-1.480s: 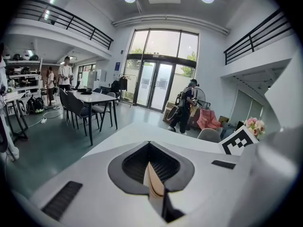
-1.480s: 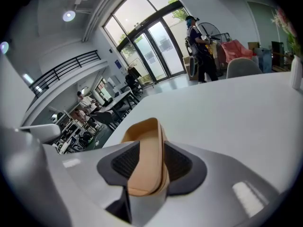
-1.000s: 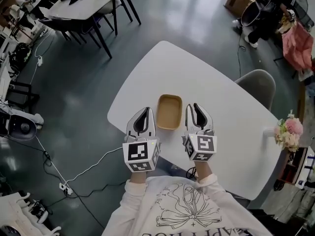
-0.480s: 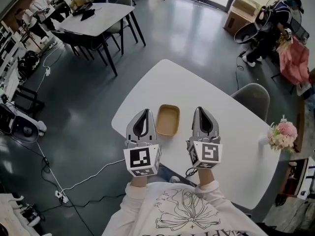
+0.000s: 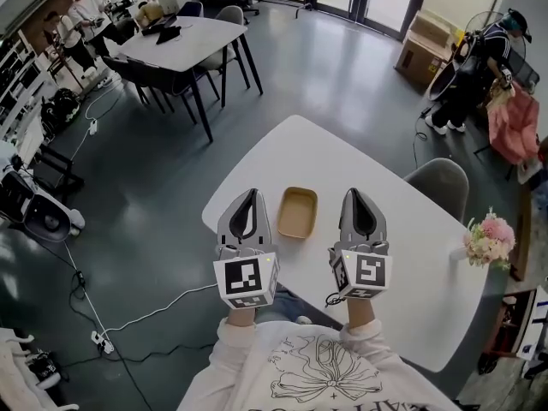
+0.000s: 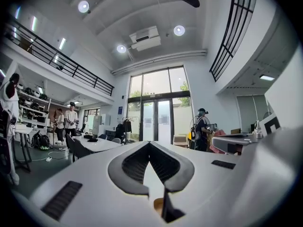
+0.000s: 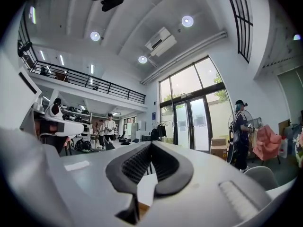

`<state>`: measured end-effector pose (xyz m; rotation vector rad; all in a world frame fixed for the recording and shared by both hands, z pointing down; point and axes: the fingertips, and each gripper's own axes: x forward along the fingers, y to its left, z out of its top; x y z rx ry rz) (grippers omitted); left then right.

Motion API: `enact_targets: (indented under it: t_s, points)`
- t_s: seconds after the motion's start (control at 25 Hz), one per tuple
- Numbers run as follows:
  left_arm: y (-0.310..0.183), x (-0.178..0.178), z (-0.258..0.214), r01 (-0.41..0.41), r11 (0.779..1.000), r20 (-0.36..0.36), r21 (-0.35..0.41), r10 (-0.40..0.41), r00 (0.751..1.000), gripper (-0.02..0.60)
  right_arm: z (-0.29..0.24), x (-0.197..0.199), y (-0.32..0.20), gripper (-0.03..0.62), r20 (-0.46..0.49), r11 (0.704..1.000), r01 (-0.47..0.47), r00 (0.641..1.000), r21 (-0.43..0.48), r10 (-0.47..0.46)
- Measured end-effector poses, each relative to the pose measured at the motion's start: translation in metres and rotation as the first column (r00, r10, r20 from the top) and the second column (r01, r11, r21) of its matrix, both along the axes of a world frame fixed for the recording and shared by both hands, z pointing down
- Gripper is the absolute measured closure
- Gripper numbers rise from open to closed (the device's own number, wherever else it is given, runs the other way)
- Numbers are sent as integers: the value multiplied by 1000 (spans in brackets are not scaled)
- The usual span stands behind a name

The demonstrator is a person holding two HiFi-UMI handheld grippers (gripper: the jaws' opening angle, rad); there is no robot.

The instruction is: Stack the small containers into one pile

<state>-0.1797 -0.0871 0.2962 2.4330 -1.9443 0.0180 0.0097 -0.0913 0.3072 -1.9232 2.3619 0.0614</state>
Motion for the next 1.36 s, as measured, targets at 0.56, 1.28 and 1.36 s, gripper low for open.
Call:
enact_targets:
  t_s: [0.56,1.28,1.36]
  points:
    - [12,-14,-4,18,1000,-16,10,-17,1000,575,-6,-17,7,583,18,999,34,999,4,-34]
    - [18,-16,-2,1,1000,-21,-2,-1,1000,575,-2,-19,13,583,13,999,36,999,-11,-36]
    - [17,-16,-2,3,1000,-20,-1,-3,1000,575,0,-18,12,583,13,999,36,999,-12,-35]
